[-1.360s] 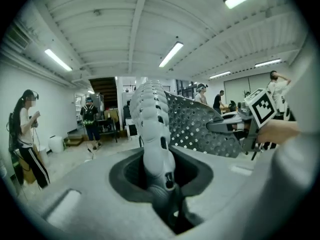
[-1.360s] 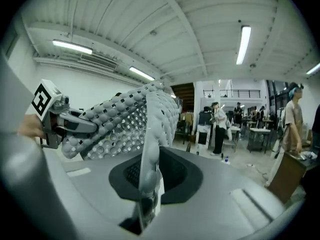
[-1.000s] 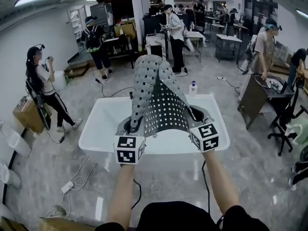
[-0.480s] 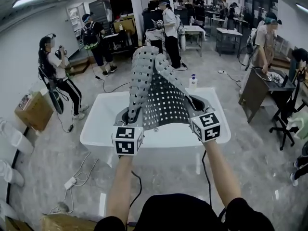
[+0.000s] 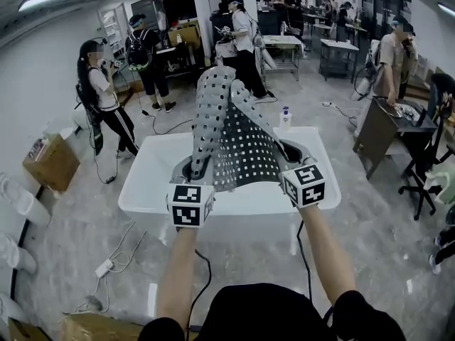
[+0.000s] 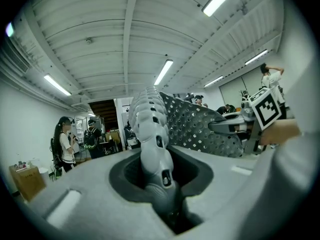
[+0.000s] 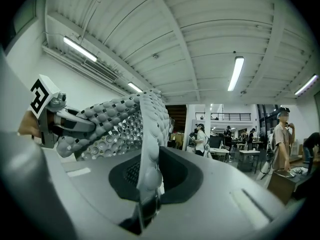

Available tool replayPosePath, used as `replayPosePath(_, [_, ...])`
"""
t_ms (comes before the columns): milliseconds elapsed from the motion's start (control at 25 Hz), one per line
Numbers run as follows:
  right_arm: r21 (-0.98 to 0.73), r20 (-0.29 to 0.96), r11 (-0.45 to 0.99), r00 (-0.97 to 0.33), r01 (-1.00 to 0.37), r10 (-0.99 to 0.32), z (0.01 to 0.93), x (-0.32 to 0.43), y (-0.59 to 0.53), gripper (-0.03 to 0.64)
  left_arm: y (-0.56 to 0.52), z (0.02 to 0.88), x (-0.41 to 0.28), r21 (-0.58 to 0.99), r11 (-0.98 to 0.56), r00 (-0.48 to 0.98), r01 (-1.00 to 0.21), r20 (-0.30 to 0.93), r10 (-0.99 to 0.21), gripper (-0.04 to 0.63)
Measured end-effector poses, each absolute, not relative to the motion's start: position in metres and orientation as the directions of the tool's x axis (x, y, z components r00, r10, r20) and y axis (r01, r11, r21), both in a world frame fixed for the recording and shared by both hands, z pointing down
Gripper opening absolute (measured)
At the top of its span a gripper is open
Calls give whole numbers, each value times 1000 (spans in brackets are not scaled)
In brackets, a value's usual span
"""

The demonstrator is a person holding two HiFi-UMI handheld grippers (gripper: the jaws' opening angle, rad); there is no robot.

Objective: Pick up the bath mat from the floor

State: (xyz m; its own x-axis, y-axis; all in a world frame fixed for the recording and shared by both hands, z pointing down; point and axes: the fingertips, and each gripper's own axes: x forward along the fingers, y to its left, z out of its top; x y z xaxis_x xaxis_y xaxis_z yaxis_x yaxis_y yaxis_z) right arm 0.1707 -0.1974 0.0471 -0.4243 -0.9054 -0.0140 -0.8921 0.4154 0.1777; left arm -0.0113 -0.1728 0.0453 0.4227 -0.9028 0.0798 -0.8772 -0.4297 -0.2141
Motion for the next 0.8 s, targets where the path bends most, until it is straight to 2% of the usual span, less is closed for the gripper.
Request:
replayPosePath(440, [126,-20,413,-419,-902,-908,54,186,-196,23,-170,46,0,-223,-441,432,-870,91,-897,86])
replayPosePath(800, [125,-35,399,-406,-908,-913,47,189,-189,23,-162,31,4,-220,-460,461,-860,53,-886,84])
